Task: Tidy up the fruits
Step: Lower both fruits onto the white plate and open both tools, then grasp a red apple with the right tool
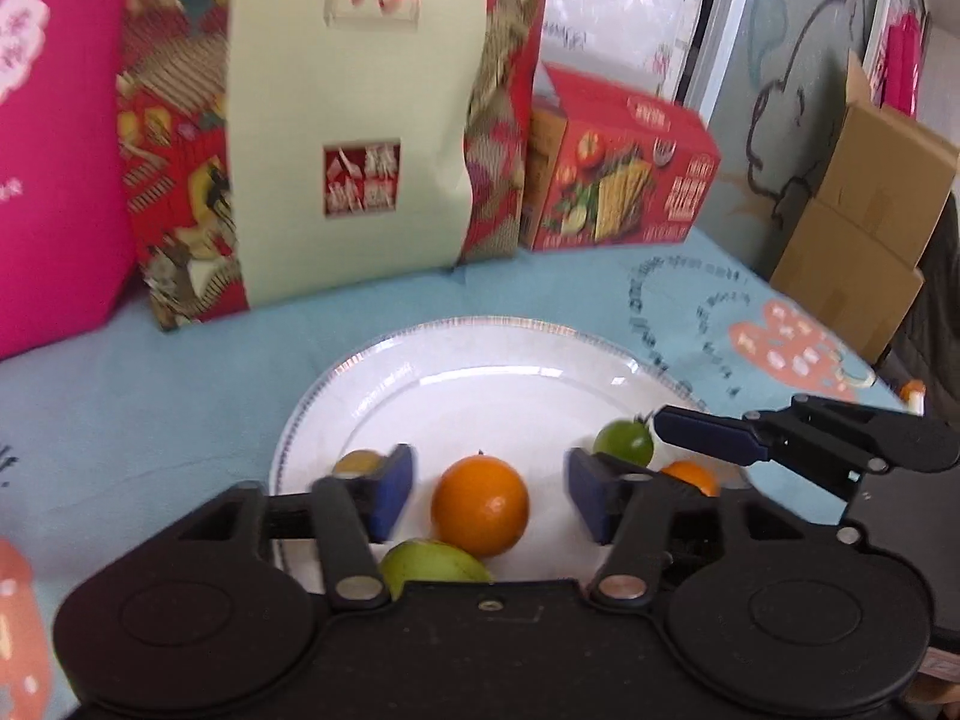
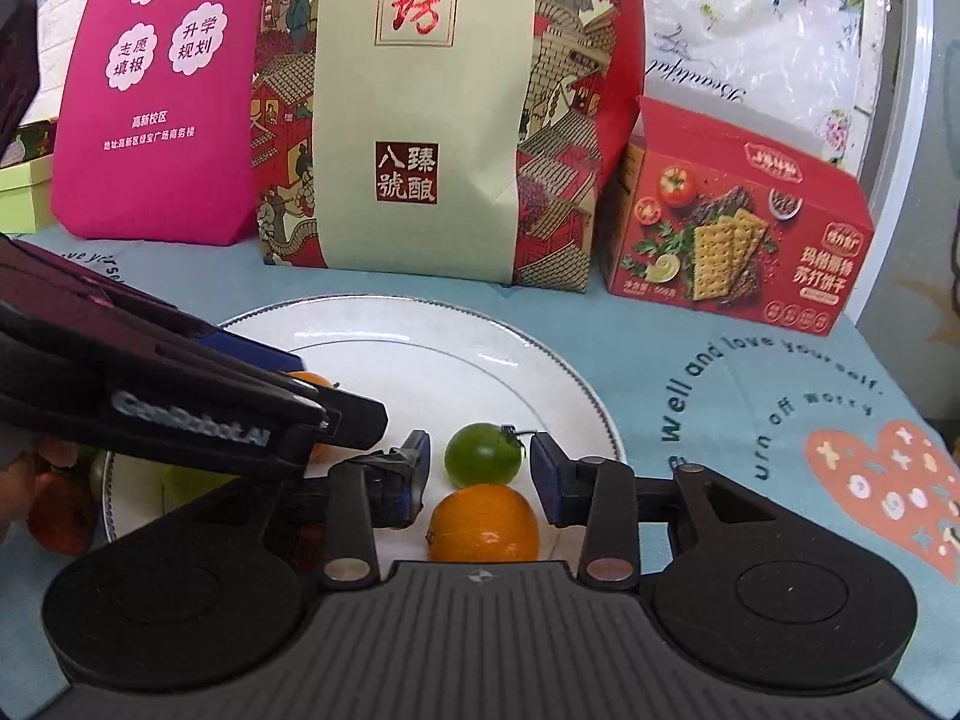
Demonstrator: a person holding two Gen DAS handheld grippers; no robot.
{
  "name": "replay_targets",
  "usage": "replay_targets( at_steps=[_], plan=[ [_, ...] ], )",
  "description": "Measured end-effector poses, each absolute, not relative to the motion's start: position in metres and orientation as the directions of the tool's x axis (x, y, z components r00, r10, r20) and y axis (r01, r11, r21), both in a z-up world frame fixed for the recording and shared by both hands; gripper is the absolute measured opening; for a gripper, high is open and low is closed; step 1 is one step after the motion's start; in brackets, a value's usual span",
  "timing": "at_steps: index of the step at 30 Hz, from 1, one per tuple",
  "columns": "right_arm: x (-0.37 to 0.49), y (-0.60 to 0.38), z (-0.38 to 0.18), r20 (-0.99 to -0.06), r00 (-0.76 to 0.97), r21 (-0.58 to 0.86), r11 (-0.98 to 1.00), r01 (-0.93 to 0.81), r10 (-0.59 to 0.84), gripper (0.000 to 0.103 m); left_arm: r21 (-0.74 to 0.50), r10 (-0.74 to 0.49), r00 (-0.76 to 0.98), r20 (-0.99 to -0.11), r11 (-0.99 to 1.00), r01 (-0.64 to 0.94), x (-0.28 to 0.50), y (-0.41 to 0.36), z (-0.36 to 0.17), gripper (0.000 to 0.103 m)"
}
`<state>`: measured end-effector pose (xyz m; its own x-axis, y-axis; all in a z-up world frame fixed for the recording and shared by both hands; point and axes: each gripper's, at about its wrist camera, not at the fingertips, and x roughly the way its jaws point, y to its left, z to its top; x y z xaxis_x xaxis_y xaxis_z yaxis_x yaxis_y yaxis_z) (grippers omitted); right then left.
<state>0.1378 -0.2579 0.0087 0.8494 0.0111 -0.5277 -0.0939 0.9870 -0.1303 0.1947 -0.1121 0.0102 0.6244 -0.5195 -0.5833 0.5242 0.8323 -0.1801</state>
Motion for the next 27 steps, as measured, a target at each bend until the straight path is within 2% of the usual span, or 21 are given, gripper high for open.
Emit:
replay_targets(
  at_steps=[1, 2, 3, 5, 11, 18, 27],
  plan=[
    [0.133, -0.258, 0.012, -0.511, 0.86, -0.132, 0.987, -0.091, 0.011, 0.08, -0.177, -0.513, 0.644, -0.567, 0.84, 0.513, 0.19, -0.108, 0.015, 0.103],
    [0.128, -0.258, 0.015, -0.494, 0.869, -0.127, 0.988, -0.086, 0.012, 0.095, -0.173, -0.499, 0.672, -0.547, 0.853, 0.493, 0.182, -0.102, 0.022, 0.103],
    [0.122, -0.258, 0.018, -0.48, 0.877, -0.122, 0.989, -0.084, 0.015, 0.101, -0.17, -0.487, 0.699, -0.524, 0.864, 0.474, 0.175, -0.097, 0.028, 0.103],
    [0.109, -0.257, 0.024, -0.46, 0.888, -0.117, 0.99, -0.085, 0.022, 0.103, -0.163, -0.474, 0.735, -0.486, 0.875, 0.456, 0.16, -0.086, 0.039, 0.103],
    [0.069, -0.247, 0.03, -0.42, 0.907, -0.096, 0.992, -0.087, 0.04, 0.103, -0.175, -0.405, 0.782, -0.473, 0.913, 0.368, 0.118, -0.052, 0.046, 0.103],
    [0.034, -0.228, 0.018, -0.467, 0.878, -0.037, 0.989, -0.143, 0.109, 0.103, -0.209, -0.332, 0.764, -0.553, 0.943, 0.259, 0.08, -0.025, 0.018, 0.103],
    [0.018, -0.205, 0.004, -0.533, 0.829, 0.033, 0.983, -0.179, 0.168, 0.103, -0.157, -0.22, 0.763, -0.607, 0.975, 0.156, 0.054, 0.005, -0.005, 0.103]
  ],
)
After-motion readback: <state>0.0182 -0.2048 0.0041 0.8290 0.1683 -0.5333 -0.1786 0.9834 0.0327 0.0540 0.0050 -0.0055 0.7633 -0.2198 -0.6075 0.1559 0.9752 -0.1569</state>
